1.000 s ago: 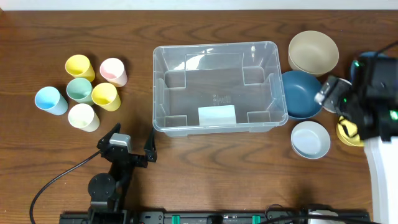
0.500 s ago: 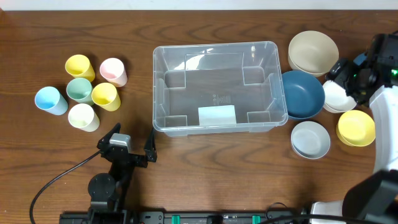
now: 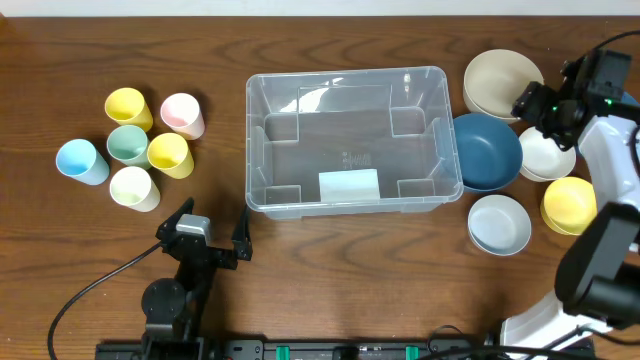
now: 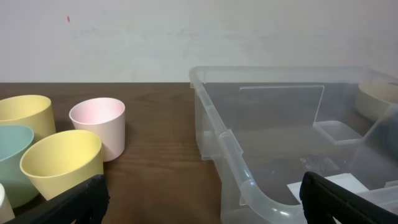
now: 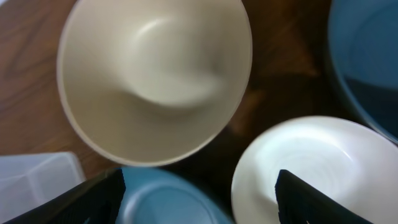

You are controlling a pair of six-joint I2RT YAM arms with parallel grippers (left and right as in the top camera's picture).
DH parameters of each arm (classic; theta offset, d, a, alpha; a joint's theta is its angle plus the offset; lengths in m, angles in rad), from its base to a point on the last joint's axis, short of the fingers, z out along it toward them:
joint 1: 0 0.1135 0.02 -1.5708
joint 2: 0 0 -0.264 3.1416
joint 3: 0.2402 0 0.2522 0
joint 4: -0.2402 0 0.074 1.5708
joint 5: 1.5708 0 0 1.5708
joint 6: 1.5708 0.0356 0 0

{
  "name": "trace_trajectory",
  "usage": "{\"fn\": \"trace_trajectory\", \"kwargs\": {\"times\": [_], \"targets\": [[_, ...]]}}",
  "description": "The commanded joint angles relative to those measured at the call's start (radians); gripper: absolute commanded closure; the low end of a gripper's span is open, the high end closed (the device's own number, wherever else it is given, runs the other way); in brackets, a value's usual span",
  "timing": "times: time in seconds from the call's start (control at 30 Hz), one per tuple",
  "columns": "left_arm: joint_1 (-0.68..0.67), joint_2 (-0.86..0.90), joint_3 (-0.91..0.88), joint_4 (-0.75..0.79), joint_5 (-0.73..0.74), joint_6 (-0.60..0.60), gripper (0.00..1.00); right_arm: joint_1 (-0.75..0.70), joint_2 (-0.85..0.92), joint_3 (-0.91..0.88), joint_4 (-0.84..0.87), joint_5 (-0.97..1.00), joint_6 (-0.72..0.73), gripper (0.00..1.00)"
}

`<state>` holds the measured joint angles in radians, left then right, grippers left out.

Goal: Pack container
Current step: 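Reach the right gripper to the beige bowl at the back right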

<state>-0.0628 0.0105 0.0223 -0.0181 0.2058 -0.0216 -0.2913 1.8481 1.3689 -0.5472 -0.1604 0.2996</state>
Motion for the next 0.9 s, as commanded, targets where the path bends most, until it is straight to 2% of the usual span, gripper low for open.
{"fn": "trace_trajectory", "kwargs": {"times": [0.0, 0.3, 0.5, 0.57, 0.77, 0.87], "targets": [[-0.004, -0.006, -0.018, -0.033, 0.011, 0.014, 0.02, 0.004, 0.045, 0.014, 0.034, 0.005, 0.019, 0.22], [-0.004, -0.006, -0.018, -0.033, 0.011, 0.014, 0.02, 0.005, 0.142, 0.014, 0.140, -0.001, 0.064, 0.27], [-0.004, -0.006, -0.018, -0.033, 0.011, 0.014, 0.02, 0.004, 0.178, 0.014, 0.185, 0.002, 0.086, 0.38], [-0.004, -0.006, -0.018, -0.033, 0.011, 0.014, 0.02, 0.004, 0.179, 0.014, 0.198, 0.012, 0.089, 0.45], [-0.004, -0.006, -0.018, -0.033, 0.011, 0.014, 0.02, 0.002, 0.179, 0.015, 0.237, 0.023, 0.093, 0.55], [-0.004, -0.006, -0.018, -0.033, 0.011, 0.014, 0.02, 0.002, 0.179, 0.015, 0.247, 0.026, 0.093, 0.69]]}}
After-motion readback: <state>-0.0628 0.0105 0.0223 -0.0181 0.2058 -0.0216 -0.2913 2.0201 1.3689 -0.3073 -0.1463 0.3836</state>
